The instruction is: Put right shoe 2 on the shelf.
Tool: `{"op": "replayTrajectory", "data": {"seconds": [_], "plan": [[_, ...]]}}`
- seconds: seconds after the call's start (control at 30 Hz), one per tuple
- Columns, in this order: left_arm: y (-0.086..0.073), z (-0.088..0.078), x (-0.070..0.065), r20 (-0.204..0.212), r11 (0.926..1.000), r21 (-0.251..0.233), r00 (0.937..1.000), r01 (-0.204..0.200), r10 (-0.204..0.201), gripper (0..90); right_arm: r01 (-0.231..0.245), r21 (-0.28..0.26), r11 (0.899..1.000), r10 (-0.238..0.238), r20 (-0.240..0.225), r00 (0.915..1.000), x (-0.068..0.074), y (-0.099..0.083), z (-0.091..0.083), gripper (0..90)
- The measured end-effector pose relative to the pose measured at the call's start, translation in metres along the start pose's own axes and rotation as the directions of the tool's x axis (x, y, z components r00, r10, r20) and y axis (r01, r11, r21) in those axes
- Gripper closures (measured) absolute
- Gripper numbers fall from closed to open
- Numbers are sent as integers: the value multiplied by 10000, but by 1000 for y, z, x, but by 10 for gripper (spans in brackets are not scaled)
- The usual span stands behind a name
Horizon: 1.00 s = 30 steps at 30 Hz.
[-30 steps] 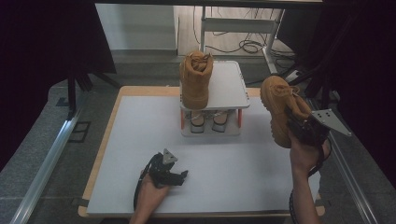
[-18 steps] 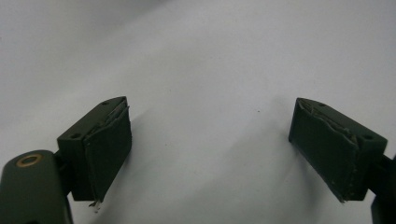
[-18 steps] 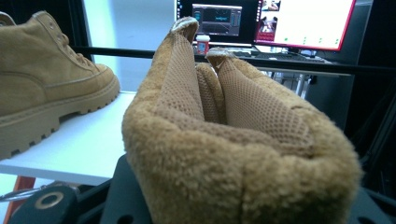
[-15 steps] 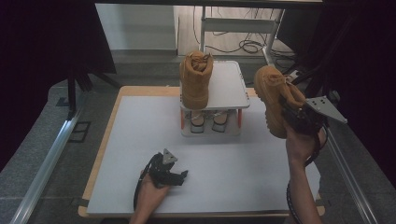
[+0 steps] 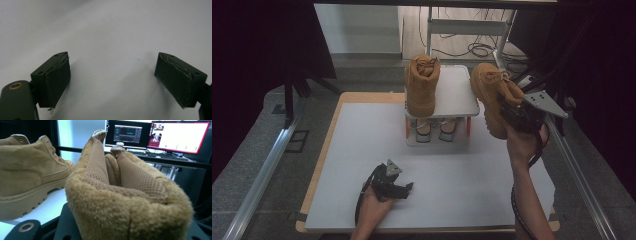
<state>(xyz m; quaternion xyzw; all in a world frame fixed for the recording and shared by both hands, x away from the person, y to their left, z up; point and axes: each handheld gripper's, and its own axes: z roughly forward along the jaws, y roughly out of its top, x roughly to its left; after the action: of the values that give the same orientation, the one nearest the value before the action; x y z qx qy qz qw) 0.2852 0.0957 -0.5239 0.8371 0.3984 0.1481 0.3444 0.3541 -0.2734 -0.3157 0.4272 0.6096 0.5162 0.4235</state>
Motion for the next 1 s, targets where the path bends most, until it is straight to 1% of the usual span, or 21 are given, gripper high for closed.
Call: {"op": "replayTrajectory", "data": {"seconds": [0.23,0.43,0.77,1.0], "plan": [[0,0,0,-2,10000,0,10000,-10,10,132,183,68,9998,-181,-329,9993,15,5,17,555],[0,0,0,-2,10000,-4,10000,-12,12,132,236,160,9996,-224,-669,9975,28,8,32,555],[0,0,0,1,10000,-1,10000,-13,13,132,222,380,9990,-184,-984,9950,43,6,57,555],[0,0,0,1,10000,-2,10000,-16,16,132,246,466,9986,-193,-1114,9936,52,6,70,554]]}}
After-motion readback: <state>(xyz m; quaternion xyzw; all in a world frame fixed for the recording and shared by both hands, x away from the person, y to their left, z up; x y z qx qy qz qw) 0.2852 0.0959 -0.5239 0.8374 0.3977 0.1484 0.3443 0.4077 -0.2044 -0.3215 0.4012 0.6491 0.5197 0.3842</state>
